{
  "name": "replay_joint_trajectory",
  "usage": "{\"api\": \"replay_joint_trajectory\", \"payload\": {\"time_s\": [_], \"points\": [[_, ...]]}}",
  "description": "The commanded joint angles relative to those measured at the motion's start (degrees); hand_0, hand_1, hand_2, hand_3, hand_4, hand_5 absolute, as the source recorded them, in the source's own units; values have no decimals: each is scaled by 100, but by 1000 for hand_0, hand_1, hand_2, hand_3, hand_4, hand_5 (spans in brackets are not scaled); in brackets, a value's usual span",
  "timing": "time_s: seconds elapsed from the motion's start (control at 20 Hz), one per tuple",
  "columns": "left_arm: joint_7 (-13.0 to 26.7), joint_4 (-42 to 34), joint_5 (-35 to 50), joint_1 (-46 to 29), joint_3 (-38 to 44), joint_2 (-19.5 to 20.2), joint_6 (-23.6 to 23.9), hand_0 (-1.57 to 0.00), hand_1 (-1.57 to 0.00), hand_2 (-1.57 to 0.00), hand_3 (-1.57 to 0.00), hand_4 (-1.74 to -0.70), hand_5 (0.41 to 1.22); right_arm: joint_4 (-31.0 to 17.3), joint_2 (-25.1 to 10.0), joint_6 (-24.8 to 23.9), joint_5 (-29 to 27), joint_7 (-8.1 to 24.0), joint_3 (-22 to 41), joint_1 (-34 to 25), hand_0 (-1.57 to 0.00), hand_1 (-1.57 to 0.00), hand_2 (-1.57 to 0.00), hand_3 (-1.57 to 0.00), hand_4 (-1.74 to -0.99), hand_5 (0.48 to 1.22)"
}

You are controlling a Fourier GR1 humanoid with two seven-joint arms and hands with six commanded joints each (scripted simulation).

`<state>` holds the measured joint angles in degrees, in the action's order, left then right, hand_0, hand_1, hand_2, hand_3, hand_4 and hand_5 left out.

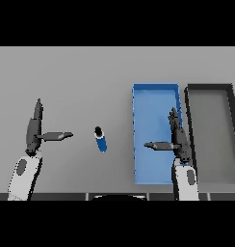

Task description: Pick up the blue pipe and place it into the blue bin.

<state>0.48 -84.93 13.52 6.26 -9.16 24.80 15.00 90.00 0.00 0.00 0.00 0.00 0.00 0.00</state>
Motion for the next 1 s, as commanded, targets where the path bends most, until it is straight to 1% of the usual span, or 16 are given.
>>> {"api": "replay_joint_trajectory", "payload": {"time_s": [0.0, 0.25, 0.3, 0.35, 0.4, 0.45, 0.5, 0.6, 0.7, 0.75, 0.8, 0.9, 0.95], "points": [[-27, 4, 6, 1, 10, 5, -3, 1, 1, 1, 1, -1006, 586, -1, 9, -9, 4, 1, 6, -2, 1, 1, 1, 1, -1222, 603], [-78, 66, 71, 19, 74, 60, -88, 1, 1, 1, 1, -1006, 586, -63, 51, -58, 48, 19, 19, -45, 1, 1, 1, 1, -1222, 603], [-466, -6, 39, -190, -79, 434, -696, 1, 1, 1, 1, -1006, 586, 156, -274, 92, 355, -293, 206, 134, 1, 1, 1, 1, -1222, 603], [-670, 2, 9, -277, -172, 651, -1068, 1, 1, 1, 1, -1011, 588, 326, -425, 212, 496, -467, 342, 236, 1, 1, 1, 1, -1227, 603], [-805, -53, -12, -362, -211, 840, -1292, 1, 1, 1, 1, -1011, 588, 433, -496, 261, 637, -485, 463, 353, 1, 1, 1, 1, -1230, 601], [-873, 42, -19, -365, -214, 943, -1449, 1, 1, 1, 1, -1010, 588, 507, -571, 288, 705, -507, 496, 442, 1, 1, 1, 1, -1228, 599], [-955, 44, -26, -419, -241, 974, -1540, 1, 1, 1, 1, -1010, 589, 663, -590, 312, 730, -444, 556, 510, 1, 1, 1, 1, -1232, 599], [-892, -13, -57, -375, -324, 989, -1609, 1, 1, 1, 1, -1007, 587, 681, -606, 304, 811, -295, 601, 526, 1, 1, 1, 1, -1230, 595], [-1039, 61, 52, -386, -331, 1000, -1843, 1, 1, 1, 1, -1015, 592, 675, -628, 308, 819, -256, 595, 524, 1, 1, 1, 1, -1225, 592], [-1087, 1, 93, -394, -379, 1020, -1978, 1, 1, 1, 1, -1023, 594, 666, -634, 289, 854, -169, 602, 454, 1, 1, 1, 1, -1218, 589], [-1191, -142, 76, -463, -445, 1115, -2116, 1, 1, 1, 1, -1021, 587, 660, -641, 317, 847, -281, 613, 519, 1, 1, 1, 1, -1216, 587], [-1074, -337, 75, -503, -620, 1238, -2383, 1, 1, 1, 1, -1024, 573, 745, -663, 339, 843, -311, 630, 501, 1, 1, 1, 1, -1220, 589], [-1077, -461, 25, -578, -728, 1274, -2474, 1, 1, 1, 1, -1031, 565, 701, -667, 332, 845, -404, 616, 479, 1, 1, 1, 1, -1225, 595]]}}
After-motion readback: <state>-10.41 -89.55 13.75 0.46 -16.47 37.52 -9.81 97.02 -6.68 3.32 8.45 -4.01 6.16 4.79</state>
